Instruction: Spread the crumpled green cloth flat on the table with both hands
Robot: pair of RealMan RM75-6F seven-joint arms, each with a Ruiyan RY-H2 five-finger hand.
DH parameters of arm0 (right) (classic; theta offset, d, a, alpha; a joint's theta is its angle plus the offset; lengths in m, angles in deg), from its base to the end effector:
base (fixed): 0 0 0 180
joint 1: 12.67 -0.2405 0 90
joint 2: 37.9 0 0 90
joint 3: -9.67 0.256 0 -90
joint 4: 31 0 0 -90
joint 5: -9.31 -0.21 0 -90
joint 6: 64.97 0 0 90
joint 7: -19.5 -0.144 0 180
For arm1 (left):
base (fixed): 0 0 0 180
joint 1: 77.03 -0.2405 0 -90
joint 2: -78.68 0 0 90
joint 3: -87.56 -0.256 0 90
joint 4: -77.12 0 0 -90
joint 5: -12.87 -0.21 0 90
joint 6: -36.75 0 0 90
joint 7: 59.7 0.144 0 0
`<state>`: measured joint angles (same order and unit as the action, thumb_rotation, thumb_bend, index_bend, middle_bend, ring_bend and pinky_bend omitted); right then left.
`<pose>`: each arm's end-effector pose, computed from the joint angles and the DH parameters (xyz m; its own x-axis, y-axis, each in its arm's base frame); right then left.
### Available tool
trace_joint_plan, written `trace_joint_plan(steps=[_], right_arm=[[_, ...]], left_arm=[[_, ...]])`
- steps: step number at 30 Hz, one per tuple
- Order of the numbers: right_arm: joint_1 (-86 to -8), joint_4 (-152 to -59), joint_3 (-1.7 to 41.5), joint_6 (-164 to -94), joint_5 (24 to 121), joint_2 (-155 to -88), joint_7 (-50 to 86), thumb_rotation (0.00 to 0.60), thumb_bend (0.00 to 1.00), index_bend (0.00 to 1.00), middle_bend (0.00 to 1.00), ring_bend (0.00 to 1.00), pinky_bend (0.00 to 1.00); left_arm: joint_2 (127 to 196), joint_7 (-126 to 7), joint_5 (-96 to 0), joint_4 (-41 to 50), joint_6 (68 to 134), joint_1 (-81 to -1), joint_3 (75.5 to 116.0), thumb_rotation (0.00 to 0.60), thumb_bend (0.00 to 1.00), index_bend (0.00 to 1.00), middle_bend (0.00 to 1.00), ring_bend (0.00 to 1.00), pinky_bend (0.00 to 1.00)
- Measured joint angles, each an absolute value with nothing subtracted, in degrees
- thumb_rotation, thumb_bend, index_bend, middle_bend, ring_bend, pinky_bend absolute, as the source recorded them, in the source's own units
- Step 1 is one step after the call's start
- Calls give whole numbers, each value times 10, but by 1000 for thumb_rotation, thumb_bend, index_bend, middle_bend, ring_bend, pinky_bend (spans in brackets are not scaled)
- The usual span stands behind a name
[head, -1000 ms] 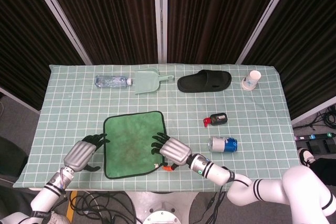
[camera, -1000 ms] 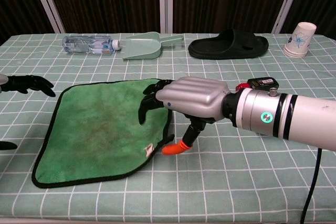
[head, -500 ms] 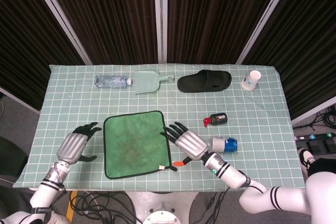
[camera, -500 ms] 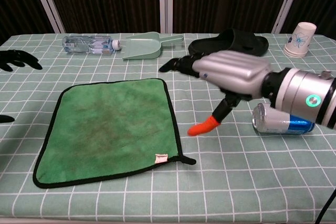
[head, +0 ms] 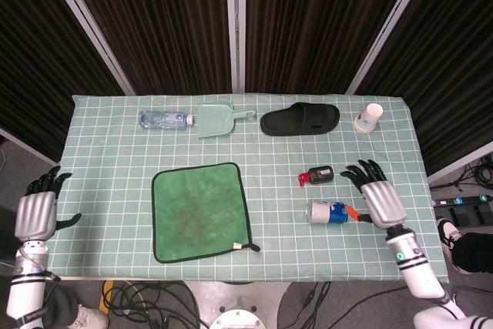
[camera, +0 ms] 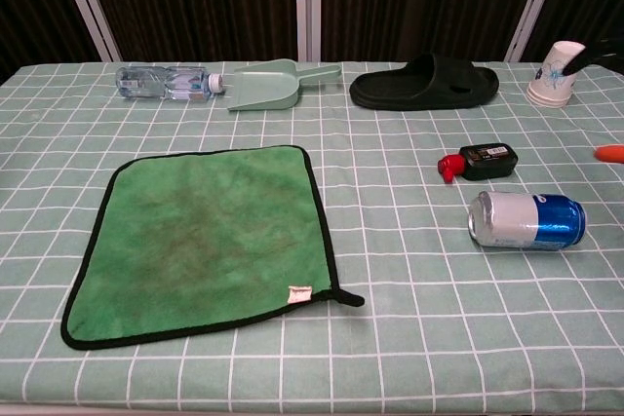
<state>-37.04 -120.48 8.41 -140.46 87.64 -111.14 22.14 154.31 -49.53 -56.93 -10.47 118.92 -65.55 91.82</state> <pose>-0.2611 -0.2622 0.0849 0.3691 -0.1354 0.9195 -0.9180 -0.2078 0.3379 -0.3217 0.2188 0.1087 0.4134 0.0327 0.9100 0.8970 0.1569 -0.4132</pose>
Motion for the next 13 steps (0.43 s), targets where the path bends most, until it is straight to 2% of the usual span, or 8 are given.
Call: trace_joint_plan(steps=[6, 13], right_arm=[[-301, -1208, 69, -1466, 880, -1078, 166, 583, 119, 152, 112, 0, 0], [-237, -1212, 59, -1523, 898, -1048, 129, 525, 120, 150, 111, 0, 0]], left_arm=[[1528, -475, -610, -146, 1234, -687, 893, 600, 121, 266, 196, 172, 209], [1504, -448, -648, -204, 1265, -715, 870, 600, 121, 266, 196, 172, 206]])
